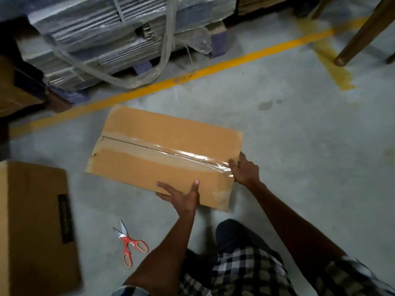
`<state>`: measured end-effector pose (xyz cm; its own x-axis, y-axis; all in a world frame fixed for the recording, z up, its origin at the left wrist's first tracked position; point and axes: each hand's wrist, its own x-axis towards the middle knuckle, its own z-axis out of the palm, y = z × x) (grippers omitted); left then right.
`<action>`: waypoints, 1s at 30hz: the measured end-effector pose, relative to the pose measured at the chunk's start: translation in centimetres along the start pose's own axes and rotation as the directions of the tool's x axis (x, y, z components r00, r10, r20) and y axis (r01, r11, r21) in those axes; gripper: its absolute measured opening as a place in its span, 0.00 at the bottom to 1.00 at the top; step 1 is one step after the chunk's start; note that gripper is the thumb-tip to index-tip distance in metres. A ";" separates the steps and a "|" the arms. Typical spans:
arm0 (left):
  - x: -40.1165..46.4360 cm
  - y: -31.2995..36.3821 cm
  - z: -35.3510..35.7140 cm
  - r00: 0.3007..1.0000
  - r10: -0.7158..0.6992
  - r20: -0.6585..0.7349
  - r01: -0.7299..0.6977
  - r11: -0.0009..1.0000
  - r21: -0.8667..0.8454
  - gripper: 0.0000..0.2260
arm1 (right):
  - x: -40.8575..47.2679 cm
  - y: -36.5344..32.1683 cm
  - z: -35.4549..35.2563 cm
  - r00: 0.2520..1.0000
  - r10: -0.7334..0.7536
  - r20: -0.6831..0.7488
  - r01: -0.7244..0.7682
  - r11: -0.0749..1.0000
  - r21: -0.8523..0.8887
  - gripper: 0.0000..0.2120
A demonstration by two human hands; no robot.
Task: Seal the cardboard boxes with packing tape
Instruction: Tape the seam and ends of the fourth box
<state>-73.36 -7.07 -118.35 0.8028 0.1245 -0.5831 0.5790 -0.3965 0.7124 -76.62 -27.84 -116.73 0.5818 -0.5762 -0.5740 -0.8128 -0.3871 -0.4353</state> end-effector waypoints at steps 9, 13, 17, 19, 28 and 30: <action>9.3 4.4 -8.1 0.952 0.253 0.171 -0.302 0.865 0.400 0.48 | -3.9 -3.3 5.6 0.979 0.145 0.144 -0.191 0.897 0.398 0.29; 11.3 6.1 -9.9 0.878 0.453 0.155 -0.466 0.732 0.497 0.34 | -6.5 -5.3 8.5 0.957 0.067 0.281 -0.211 0.826 0.523 0.30; 6.8 1.8 -8.8 0.879 0.476 0.025 -0.433 0.776 0.459 0.38 | -7.3 -3.9 9.6 0.957 0.013 0.291 -0.169 0.839 0.518 0.19; 3.1 -1.8 -7.6 0.883 0.458 0.104 -0.448 0.755 0.479 0.46 | -7.4 -2.4 9.9 0.969 0.010 0.246 -0.128 0.874 0.469 0.16; 5.5 -4.4 -8.6 0.813 0.541 0.214 -0.539 0.562 0.627 0.33 | -6.3 -1.3 9.9 0.971 -0.150 0.188 0.095 0.958 0.270 0.23; 7.1 -3.7 -9.8 0.801 0.548 0.240 -0.535 0.475 0.699 0.32 | -6.6 -2.6 10.9 0.971 -0.155 0.182 0.097 0.951 0.293 0.25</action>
<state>-68.39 4.20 -121.31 0.9264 -0.3359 -0.1701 -0.2537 -0.8906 0.3773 -78.04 -15.24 -119.40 0.6964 -0.3680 -0.6162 -0.7082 -0.2130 -0.6731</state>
